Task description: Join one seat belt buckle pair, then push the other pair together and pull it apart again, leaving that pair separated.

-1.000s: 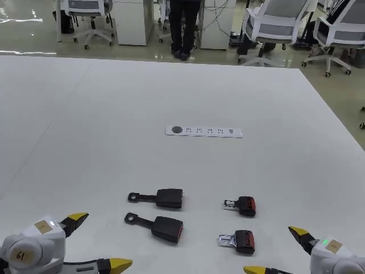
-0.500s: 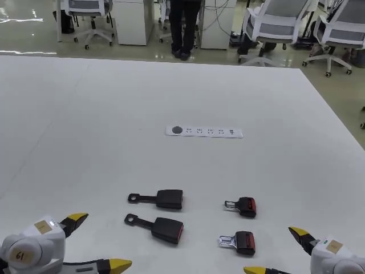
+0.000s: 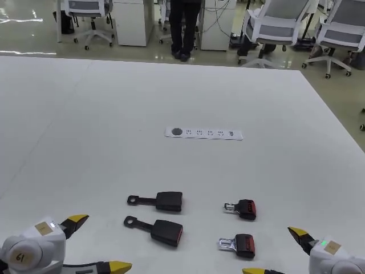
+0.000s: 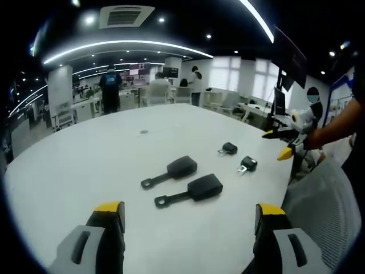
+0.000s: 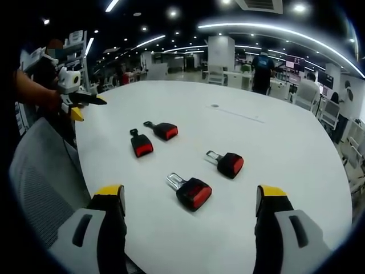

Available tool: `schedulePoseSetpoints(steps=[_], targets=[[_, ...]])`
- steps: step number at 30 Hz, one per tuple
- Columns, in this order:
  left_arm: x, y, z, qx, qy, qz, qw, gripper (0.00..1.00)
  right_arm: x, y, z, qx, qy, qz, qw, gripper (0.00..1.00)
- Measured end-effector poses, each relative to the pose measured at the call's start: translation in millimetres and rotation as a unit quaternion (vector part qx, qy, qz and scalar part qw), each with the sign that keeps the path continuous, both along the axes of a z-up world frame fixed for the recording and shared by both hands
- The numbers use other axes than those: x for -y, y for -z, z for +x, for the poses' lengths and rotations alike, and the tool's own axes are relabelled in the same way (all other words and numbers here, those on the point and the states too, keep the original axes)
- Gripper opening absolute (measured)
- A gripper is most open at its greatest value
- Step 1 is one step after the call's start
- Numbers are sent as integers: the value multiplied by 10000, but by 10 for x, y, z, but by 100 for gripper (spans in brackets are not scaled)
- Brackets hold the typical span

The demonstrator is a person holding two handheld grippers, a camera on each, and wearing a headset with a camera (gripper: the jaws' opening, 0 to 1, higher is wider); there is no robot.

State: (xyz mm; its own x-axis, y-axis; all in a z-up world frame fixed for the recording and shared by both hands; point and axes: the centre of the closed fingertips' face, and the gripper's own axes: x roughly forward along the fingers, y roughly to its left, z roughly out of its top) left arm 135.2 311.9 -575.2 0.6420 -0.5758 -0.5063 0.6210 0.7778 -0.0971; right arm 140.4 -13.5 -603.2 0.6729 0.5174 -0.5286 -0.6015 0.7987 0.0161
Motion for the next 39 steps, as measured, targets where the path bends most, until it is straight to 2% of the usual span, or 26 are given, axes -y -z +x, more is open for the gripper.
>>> schedulePoseSetpoints(steps=[7,10,12,14,17,22,24,31,33,35,39], targets=[[-42,52,49,20,8,-9,10000,97,2,32,4,-21,7,15,10000,96],[20,-11,25,15,12,2,10000,97,14,47,4,-36,3,-6,10000,96],[-44,64,59,12,5,-2,10000,97,18,55,6,-39,-3,-16,10000,96],[-10,32,47,8,0,-16,10000,97,14,59,7,-52,-3,-4,10000,96],[-26,84,59,-7,22,0,10000,97,1,56,11,-49,-20,-13,10000,96],[66,0,35,16,74,9,10000,97,-34,56,41,-34,-98,-57,9999,95],[25,57,64,7,101,39,9999,97,-48,49,68,-30,-103,-31,9999,95],[31,81,92,-34,154,68,9999,97,-62,91,123,-47,-152,-36,9999,95],[23,101,102,30,240,105,9997,96,-73,89,123,-61,-164,-38,9998,95],[29,139,104,-40,313,142,9994,97,-77,111,133,-67,-181,-43,9998,95],[35,185,118,-82,401,196,9990,97,-75,137,156,-93,-197,-52,9997,95]])
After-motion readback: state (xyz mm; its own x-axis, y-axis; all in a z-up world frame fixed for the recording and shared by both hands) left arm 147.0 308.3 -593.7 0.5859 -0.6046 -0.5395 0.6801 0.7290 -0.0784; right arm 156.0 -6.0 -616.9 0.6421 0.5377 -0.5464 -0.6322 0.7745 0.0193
